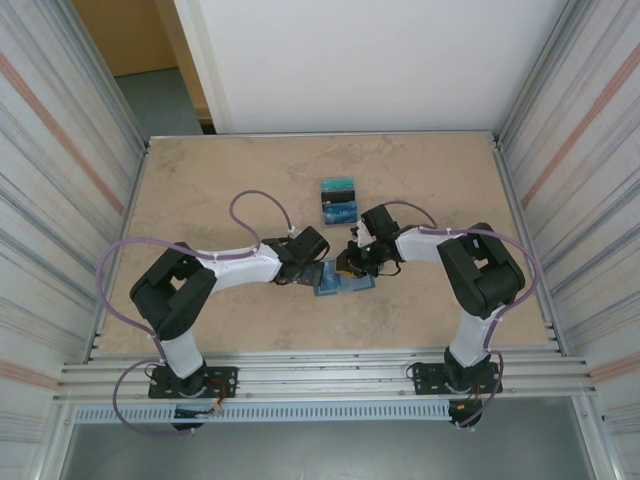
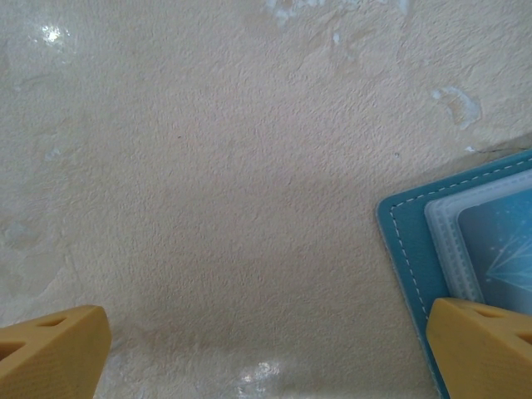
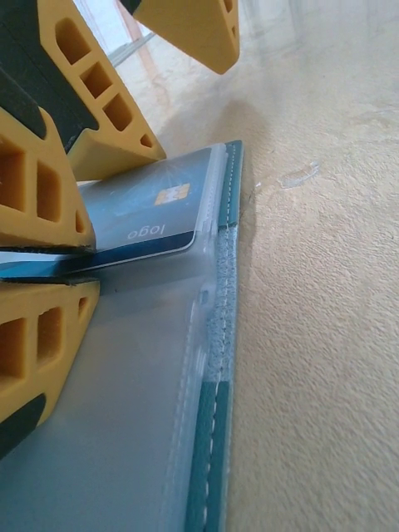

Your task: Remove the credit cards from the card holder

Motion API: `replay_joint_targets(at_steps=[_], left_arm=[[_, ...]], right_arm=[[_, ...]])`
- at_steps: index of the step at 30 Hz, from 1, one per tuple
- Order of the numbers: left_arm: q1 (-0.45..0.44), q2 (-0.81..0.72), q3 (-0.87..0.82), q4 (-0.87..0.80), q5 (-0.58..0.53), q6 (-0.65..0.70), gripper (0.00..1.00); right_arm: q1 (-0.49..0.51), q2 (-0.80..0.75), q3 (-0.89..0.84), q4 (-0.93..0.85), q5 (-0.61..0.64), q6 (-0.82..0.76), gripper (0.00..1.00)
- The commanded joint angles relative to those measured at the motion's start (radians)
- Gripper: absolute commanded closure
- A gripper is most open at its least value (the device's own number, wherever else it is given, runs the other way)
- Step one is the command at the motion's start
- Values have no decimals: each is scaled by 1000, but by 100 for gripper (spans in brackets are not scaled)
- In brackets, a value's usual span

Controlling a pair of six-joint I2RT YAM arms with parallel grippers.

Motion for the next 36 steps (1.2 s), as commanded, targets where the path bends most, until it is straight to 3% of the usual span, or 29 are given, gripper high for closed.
replay_joint_targets(at_steps=[1,15,26,36], left_arm=[[-5,41,4,-34,-27,9,1],[-5,54,17,-36,-18,12,1],[-6,54,21,-42,-18,13,1],[-5,75,37,-59,-24,17,1]], right_arm=[[-9,-10,-34,89,-94,49,85],[-26,-27,-77,192,-168,81,86],[-42,-35,-90,196,-165,85,100],[-96,-68,-128,187,-160,72,100]])
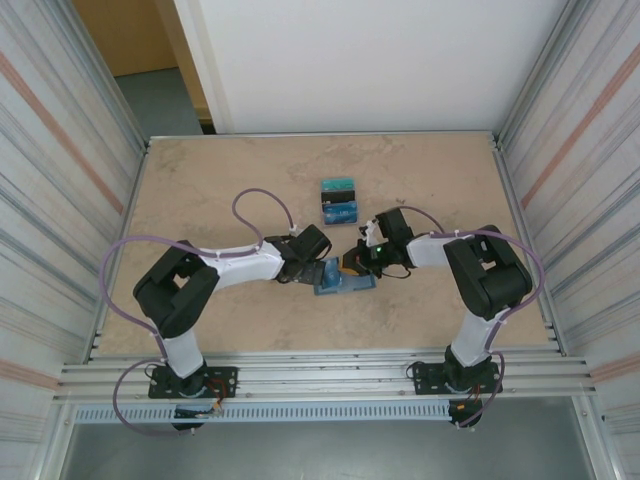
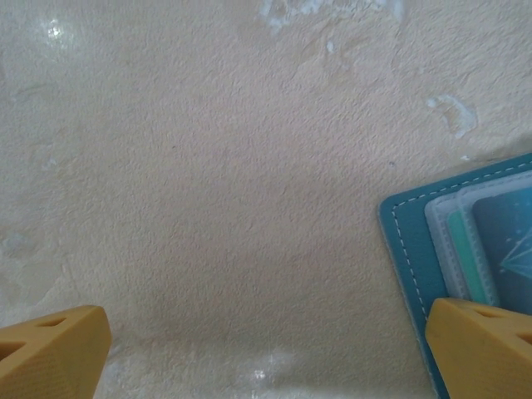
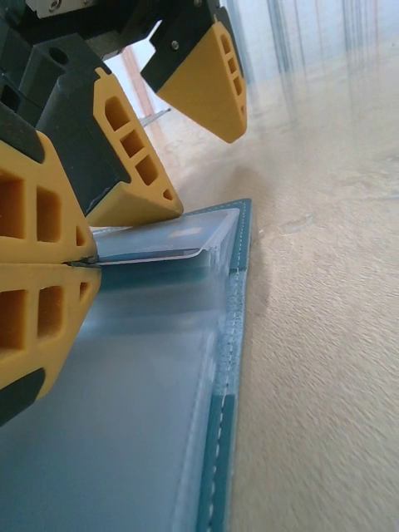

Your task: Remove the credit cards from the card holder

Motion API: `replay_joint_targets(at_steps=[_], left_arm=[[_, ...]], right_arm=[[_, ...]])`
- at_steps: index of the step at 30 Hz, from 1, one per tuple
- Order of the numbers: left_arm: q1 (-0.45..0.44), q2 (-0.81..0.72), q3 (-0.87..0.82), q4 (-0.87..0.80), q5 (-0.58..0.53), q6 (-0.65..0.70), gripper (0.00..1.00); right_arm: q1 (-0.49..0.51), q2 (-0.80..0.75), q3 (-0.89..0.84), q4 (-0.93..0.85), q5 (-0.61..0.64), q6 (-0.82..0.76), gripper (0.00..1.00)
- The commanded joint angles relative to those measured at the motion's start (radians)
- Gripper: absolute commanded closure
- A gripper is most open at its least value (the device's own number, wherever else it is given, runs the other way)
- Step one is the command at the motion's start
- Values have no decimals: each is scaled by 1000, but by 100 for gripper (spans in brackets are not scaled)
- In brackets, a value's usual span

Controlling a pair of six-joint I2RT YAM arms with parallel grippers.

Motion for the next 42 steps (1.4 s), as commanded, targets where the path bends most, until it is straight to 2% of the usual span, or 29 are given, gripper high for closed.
replay_joint_targets(at_steps=[1,12,17,29,42], left_arm=[[-6,52,4,-35,-25,9,1],[-5,60,12,-42,-32,10,1],[-6,60,10,-45,-37,9,1],[-5,51,7,-47,-48,14,1],[-5,25,59,-57,-87,78,1]], right_arm=[[-20,-39,-22,-7,-16,8,100],[-33,-46,-40,25,-33,16,97],[-38,-48,-43,29,-31,19,100],[-73,-93,-17,-143,16,-85,100],[-86,-148,0,-227,45,-134,100]])
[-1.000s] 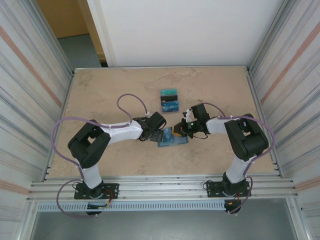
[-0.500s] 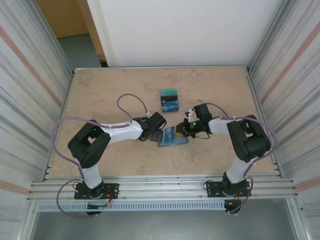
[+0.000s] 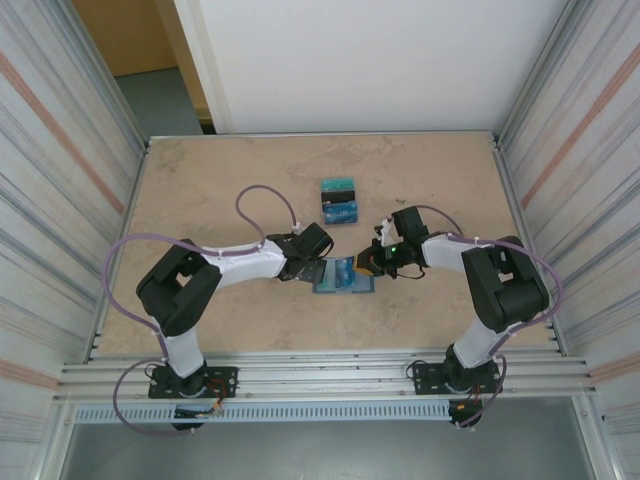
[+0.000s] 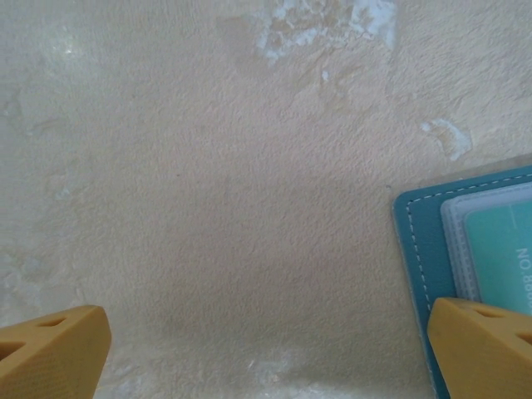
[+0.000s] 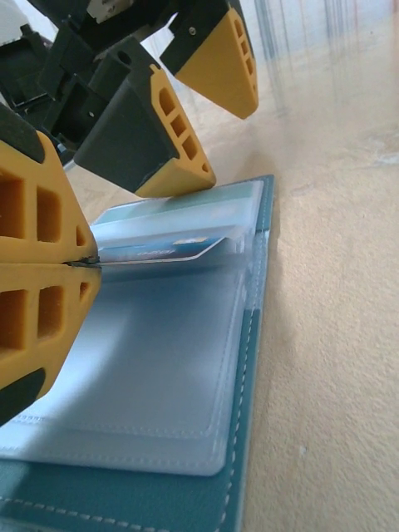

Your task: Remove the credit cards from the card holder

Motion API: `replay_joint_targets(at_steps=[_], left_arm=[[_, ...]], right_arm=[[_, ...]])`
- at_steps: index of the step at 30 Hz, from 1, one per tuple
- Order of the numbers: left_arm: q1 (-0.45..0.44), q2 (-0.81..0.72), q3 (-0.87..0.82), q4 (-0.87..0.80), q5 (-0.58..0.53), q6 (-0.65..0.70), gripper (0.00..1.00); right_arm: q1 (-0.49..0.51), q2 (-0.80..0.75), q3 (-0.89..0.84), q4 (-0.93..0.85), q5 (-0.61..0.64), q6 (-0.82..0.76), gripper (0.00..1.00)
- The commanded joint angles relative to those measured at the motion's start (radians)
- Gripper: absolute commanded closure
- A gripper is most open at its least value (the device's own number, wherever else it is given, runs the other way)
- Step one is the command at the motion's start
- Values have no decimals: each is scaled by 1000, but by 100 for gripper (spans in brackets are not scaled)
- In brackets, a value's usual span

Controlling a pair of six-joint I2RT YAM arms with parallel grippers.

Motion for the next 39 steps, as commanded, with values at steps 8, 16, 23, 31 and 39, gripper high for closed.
replay_joint_targets(at_steps=[8,16,23,31,39], left_arm=[[-5,-55,70,-11,15,65,1],[-14,-12,100,44,65,103,1],[-37,69,135,46,60,131,1],[-38,96,126,34,73,123,1],[-39,98,109,27,86,108,1]], right_arm=[[-5,-42,32,-62,28,-33,100],[1,-40,37,-56,28,-26,100],[5,-37,36,-56,31,-21,100],[19,-32,37,-30,29,0,100],[52,-1,43,15,35,31,94]])
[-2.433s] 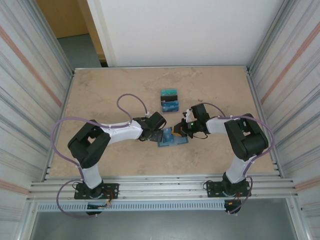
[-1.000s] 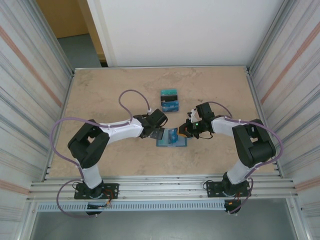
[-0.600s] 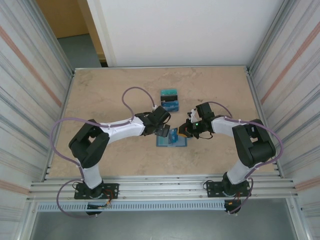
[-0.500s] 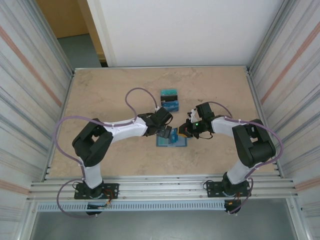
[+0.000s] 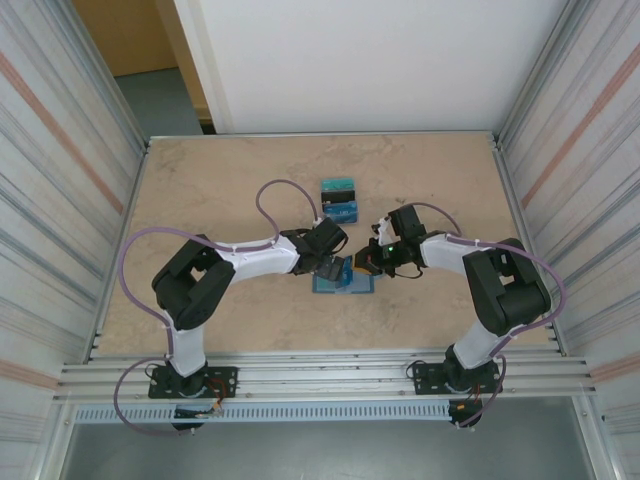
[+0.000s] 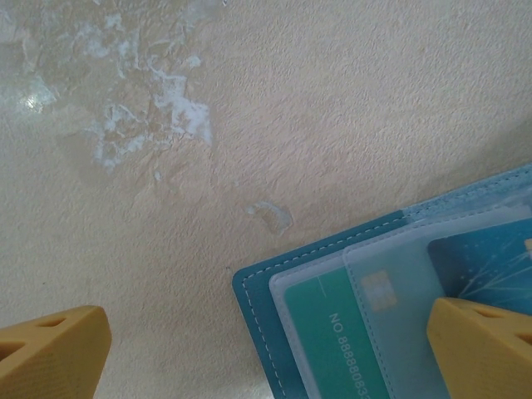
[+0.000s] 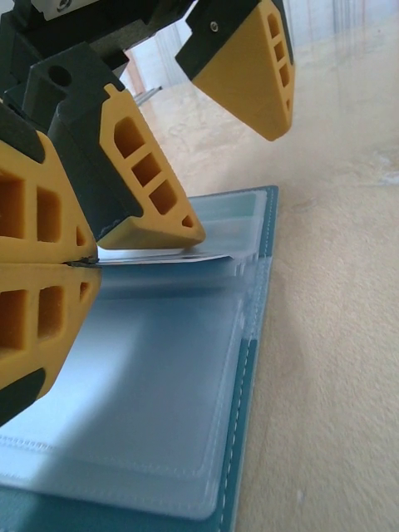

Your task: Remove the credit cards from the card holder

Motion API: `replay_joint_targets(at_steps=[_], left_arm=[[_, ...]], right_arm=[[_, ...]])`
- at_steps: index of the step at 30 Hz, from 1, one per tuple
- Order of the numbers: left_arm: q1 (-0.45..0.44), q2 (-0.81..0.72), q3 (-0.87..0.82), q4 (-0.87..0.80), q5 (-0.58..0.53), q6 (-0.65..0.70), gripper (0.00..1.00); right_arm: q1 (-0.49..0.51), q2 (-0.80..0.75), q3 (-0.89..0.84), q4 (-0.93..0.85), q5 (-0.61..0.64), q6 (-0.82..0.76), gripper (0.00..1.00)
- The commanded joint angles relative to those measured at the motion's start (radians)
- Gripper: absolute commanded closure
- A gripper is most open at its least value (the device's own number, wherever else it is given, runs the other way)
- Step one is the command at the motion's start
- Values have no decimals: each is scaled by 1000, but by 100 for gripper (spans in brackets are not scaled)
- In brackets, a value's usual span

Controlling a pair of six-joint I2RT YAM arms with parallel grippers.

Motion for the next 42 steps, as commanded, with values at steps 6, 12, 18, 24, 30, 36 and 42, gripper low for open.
replay_joint_targets(at_steps=[6,12,18,24,30,36,42], left_arm=[[-2,1,-12,-29,12,-8,1],[-2,0,-13,-25,12,-11,1],[-2,11,-12,-23,17,-18,1],[-2,1,-17,-23,16,-23,1],[10,-65,-25,-33,-4,-15,1],[37,-176,-38,-32,-12,13,1],[56,-266,-38,-33,-16,38,1]], right_arm=[[32,50,47,7,29,19,92],[36,49,62,-9,42,7,86],[48,60,56,29,32,23,84],[53,84,57,37,35,24,97],[47,33,94,-100,112,-57,100],[46,-30,165,-286,222,-154,100],[47,-60,224,-405,281,-208,100]])
